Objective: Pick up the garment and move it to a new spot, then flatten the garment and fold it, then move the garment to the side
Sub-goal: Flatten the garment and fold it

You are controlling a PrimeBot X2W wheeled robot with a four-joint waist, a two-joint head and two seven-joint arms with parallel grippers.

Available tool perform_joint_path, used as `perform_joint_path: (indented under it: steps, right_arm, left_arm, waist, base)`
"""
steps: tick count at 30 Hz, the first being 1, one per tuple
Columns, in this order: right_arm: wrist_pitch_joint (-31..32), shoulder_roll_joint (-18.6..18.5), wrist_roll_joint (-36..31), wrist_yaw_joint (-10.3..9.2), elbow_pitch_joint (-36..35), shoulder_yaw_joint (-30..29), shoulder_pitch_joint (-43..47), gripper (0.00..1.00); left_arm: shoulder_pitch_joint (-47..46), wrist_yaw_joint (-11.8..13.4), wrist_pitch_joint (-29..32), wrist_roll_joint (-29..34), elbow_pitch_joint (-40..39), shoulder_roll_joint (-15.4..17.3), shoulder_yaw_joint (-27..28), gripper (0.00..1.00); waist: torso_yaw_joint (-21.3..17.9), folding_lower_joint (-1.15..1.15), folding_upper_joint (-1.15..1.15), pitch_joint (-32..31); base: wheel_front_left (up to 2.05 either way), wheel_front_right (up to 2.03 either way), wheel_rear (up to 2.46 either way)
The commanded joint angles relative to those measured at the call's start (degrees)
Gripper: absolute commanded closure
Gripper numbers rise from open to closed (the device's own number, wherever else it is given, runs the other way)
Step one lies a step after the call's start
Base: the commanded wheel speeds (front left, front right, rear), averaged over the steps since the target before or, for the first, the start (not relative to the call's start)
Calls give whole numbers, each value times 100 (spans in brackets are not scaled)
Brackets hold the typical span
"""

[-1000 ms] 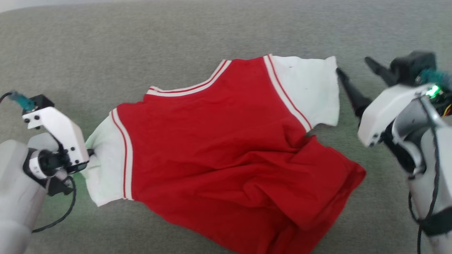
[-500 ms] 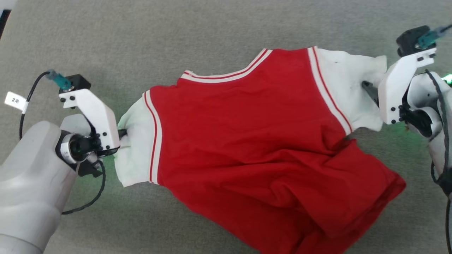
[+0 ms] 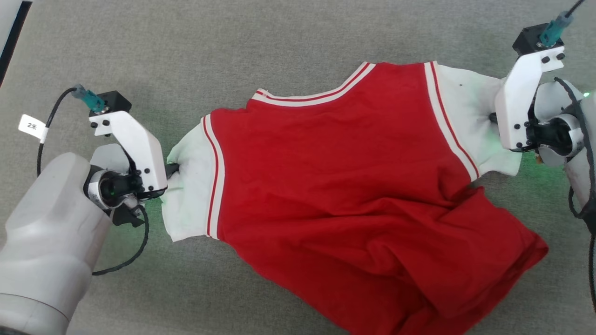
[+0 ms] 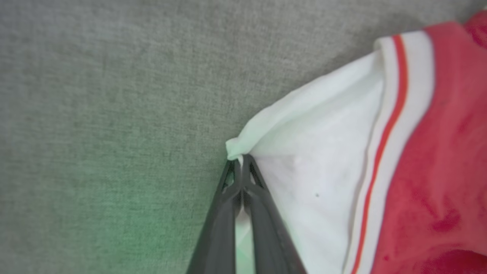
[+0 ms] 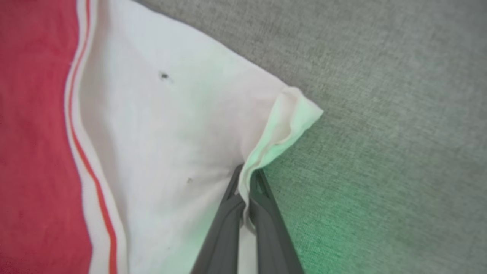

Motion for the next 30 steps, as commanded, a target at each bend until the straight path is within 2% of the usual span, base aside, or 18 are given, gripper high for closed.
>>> perform_joint_path:
  steps: [1,8,10,17,22,30]
  right_arm:
    - [-5,25,132,34,73,172,426,100]
    - [-570,-282,484,19,-736,244,22,100]
    - [-631,-307,528,19,-833,251,-11,100]
    - [-1085,-486,596,19,-1354,43,-341,100]
    - [-1423,-477,360,19,-1543,-210,-526,100]
    - [-1591,-328,41,19,-1844,-492,-734,100]
  left_arm:
    - [39,-46,-89,11,68,-177,-72,100]
    - [-483,-72,-229,228,-149,351,9,100]
    - [-556,-66,-231,269,-210,398,7,100]
    - [-1182,110,-165,491,-740,752,31,100]
    - [-1579,299,-88,697,-1075,853,15,100]
    - [-1978,401,20,838,-1451,975,-31,100]
  waist:
    - [-64,0,0,-95]
    - [-372,0,0,-510]
    - [-417,0,0,-577]
    - [-665,0,0,-1028]
    - [-778,0,0,-1408]
    - [-950,0,0,-1924]
  base:
    - [0,0,0]
    - [0,0,0]
    - [0,0,0]
    - [0,0,0]
    - [0,0,0]
    - [0,0,0]
